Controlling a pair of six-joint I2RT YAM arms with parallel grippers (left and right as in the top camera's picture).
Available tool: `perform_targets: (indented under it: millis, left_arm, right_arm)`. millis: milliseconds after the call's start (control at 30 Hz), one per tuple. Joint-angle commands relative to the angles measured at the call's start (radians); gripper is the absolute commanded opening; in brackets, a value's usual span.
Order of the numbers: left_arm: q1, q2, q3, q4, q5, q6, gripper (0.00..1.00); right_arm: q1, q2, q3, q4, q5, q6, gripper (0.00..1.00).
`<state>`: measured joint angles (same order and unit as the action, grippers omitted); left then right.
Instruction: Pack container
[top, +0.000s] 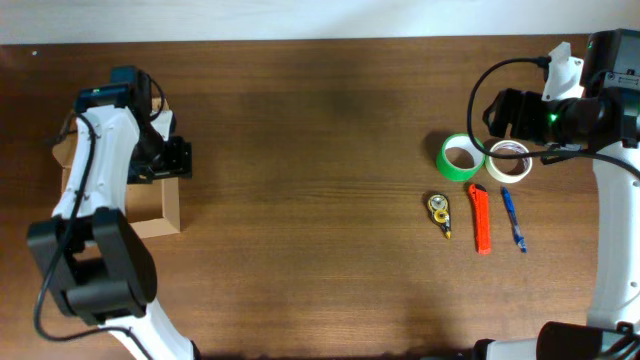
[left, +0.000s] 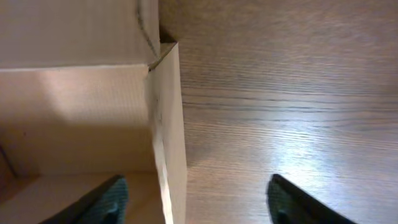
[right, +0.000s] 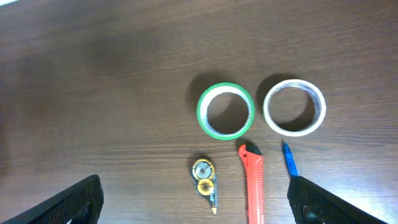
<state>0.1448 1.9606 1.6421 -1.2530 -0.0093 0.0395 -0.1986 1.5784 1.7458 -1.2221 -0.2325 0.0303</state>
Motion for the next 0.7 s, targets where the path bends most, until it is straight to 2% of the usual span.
perform_targets:
  millis: [0, 233, 267, 367, 500, 667]
  left_arm:
    - [0.011, 0.047, 0.012, 0.004, -0.016, 0.003, 0.62]
    - [0.035, 0.104, 0.012, 0.021, -0.046, 0.003, 0.45]
    - [0.041, 0.112, 0.012, 0.023, -0.048, 0.003, 0.38]
    - [0.060, 0.120, 0.012, 0.026, -0.047, -0.002, 0.04]
    - [0.063, 0.121, 0.012, 0.017, -0.047, -0.008, 0.02]
    - [0.045, 0.121, 0.016, -0.031, -0.047, -0.098, 0.01]
  right_arm:
    - [-0.005, 0.001, 0.020, 0.003, 0.045, 0.008, 0.96]
    - [-0.005, 0.001, 0.020, 0.003, 0.054, 0.008, 0.96]
    - [-0.005, 0.001, 0.020, 0.003, 0.055, 0.008, 0.96]
    - [-0.005, 0.001, 0.020, 0.003, 0.055, 0.008, 0.96]
    - [-0.005, 0.001, 0.020, 0.006, 0.055, 0.008, 0.96]
    - [-0.005, 0.001, 0.020, 0.006, 0.061, 0.008, 0.96]
